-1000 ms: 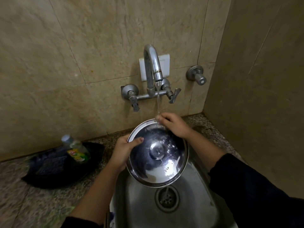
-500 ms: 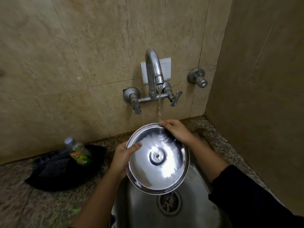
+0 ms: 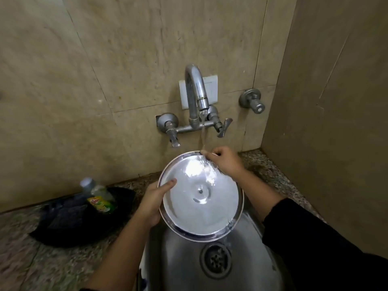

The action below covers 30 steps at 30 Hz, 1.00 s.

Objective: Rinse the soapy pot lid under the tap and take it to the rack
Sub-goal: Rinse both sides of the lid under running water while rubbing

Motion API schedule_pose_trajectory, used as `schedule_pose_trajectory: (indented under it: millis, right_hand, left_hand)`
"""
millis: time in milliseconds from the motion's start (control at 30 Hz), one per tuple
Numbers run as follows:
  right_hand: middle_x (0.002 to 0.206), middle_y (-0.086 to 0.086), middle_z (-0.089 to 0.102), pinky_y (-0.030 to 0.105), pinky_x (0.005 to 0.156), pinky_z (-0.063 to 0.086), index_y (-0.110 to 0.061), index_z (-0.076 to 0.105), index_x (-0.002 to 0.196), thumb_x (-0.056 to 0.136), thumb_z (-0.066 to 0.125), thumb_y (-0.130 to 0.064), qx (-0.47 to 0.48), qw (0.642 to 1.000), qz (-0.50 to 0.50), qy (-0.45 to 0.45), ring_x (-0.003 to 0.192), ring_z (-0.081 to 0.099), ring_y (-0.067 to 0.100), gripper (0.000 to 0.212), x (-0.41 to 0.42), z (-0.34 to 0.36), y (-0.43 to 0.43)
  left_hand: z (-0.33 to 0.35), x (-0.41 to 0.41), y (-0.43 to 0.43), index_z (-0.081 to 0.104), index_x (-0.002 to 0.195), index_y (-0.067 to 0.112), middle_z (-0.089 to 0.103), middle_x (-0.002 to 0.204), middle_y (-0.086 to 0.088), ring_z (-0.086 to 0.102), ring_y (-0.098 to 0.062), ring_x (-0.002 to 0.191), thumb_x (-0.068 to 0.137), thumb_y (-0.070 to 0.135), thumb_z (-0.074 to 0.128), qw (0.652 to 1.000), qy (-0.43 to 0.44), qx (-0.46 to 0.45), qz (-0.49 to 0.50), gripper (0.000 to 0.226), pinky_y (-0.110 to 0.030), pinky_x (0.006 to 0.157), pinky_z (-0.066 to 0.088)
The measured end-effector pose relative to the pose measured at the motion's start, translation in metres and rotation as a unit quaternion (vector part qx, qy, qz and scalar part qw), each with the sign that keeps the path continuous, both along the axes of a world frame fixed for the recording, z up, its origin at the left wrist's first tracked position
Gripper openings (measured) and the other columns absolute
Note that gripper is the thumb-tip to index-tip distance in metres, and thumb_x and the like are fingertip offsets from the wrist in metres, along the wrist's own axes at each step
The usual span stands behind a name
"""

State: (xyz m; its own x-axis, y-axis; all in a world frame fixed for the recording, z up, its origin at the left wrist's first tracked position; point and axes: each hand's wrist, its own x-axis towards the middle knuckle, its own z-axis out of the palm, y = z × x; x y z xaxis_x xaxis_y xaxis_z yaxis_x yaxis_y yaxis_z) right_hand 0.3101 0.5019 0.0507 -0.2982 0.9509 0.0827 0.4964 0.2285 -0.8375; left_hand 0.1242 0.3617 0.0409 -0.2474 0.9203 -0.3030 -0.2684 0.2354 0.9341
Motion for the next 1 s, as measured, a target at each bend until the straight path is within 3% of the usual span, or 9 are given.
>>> schedule_pose_trajectory:
  millis: [100,167,233,400,600,700,833,933,1000]
  right_hand:
    - [0.055,0.000,0.052,0.030,0.056,0.036,-0.012,0.060,0.065,0.081,0.064,-0.059,-0.005,0.993,0.110,-0.050,0.051,0.048,0.014,0.050,-0.019,0.011,-0.017]
    - [0.060,0.000,0.057,0.029,0.056,0.036,-0.012,0.064,0.067,0.078,0.068,-0.056,0.063,0.973,0.195,-0.108,0.055,0.050,0.011,0.046,-0.036,0.018,-0.027]
    - [0.060,0.002,0.061,0.030,0.056,0.038,-0.013,0.063,0.064,0.075,0.070,-0.060,0.093,0.974,0.177,-0.108,0.057,0.053,0.011,0.049,-0.036,0.015,-0.024]
    - [0.050,0.002,0.051,0.032,0.055,0.040,-0.015,0.051,0.055,0.074,0.061,-0.069,0.059,0.998,-0.027,0.007,0.051,0.052,0.015,0.059,-0.009,-0.012,-0.008]
    - [0.062,-0.002,0.056,0.032,0.057,0.040,-0.016,0.054,0.061,0.073,0.066,-0.063,0.184,0.973,0.128,-0.046,0.061,0.055,0.014,0.050,-0.031,-0.011,-0.030]
    - [0.057,0.003,0.054,0.032,0.059,0.041,-0.010,0.057,0.060,0.074,0.070,-0.058,0.099,0.989,0.086,0.063,0.057,0.051,0.010,0.051,-0.013,-0.032,-0.019]
    - [0.059,-0.003,0.053,0.023,0.064,0.040,-0.014,0.059,0.062,0.091,0.064,-0.022,-0.028,0.978,0.038,0.201,0.056,0.049,-0.003,0.031,0.006,-0.045,-0.014]
    - [0.059,-0.009,0.052,0.021,0.062,0.040,-0.016,0.061,0.067,0.089,0.066,-0.023,-0.030,0.980,0.087,0.177,0.056,0.048,-0.002,0.024,-0.006,-0.037,-0.020]
    - [0.059,-0.007,0.058,0.027,0.063,0.043,-0.021,0.066,0.069,0.083,0.071,-0.037,-0.019,0.984,0.139,0.109,0.059,0.054,0.004,0.022,-0.021,-0.035,-0.026]
  left_hand:
    - [0.006,-0.002,0.005,0.068,0.107,0.004,0.072,0.103,-0.021,0.068,-0.039,0.096,0.084,0.012,0.066,0.995,0.050,-0.037,-0.084,0.025,-0.047,0.088,0.053]
    - [0.013,0.000,0.010,0.071,0.101,0.004,0.074,0.098,-0.018,0.070,-0.034,0.090,0.083,0.006,0.066,0.988,0.088,-0.013,-0.125,0.019,-0.041,0.082,0.054]
    - [0.013,0.002,0.008,0.072,0.098,0.004,0.074,0.095,-0.017,0.070,-0.030,0.085,0.083,0.005,0.066,0.990,0.093,0.013,-0.107,0.016,-0.036,0.076,0.055]
    - [-0.003,-0.007,-0.002,0.070,0.096,0.003,0.072,0.092,-0.019,0.068,-0.034,0.082,0.085,0.008,0.064,1.000,0.024,0.007,0.002,0.014,-0.039,0.074,0.055]
    - [0.004,0.008,0.012,0.071,0.102,0.000,0.074,0.089,-0.012,0.070,-0.019,0.079,0.083,0.003,0.066,0.986,0.126,0.049,-0.101,0.020,-0.027,0.071,0.054]
    - [-0.014,0.008,0.004,0.075,0.093,0.010,0.076,0.085,-0.005,0.071,-0.016,0.078,0.082,0.007,0.069,0.985,0.155,0.065,-0.027,0.013,-0.030,0.074,0.054]
    - [-0.029,0.006,-0.005,0.074,0.090,0.008,0.077,0.081,-0.004,0.072,-0.017,0.077,0.083,0.004,0.066,0.993,0.063,0.059,0.075,0.011,-0.026,0.068,0.056]
    - [-0.023,0.003,0.005,0.074,0.089,0.012,0.076,0.080,-0.002,0.071,-0.018,0.079,0.082,0.005,0.068,0.989,0.141,0.036,-0.023,0.011,-0.028,0.075,0.054]
    - [-0.014,0.006,0.010,0.073,0.095,0.008,0.074,0.071,0.004,0.069,-0.007,0.067,0.083,0.004,0.067,0.977,0.193,0.051,-0.078,0.014,-0.020,0.066,0.052]
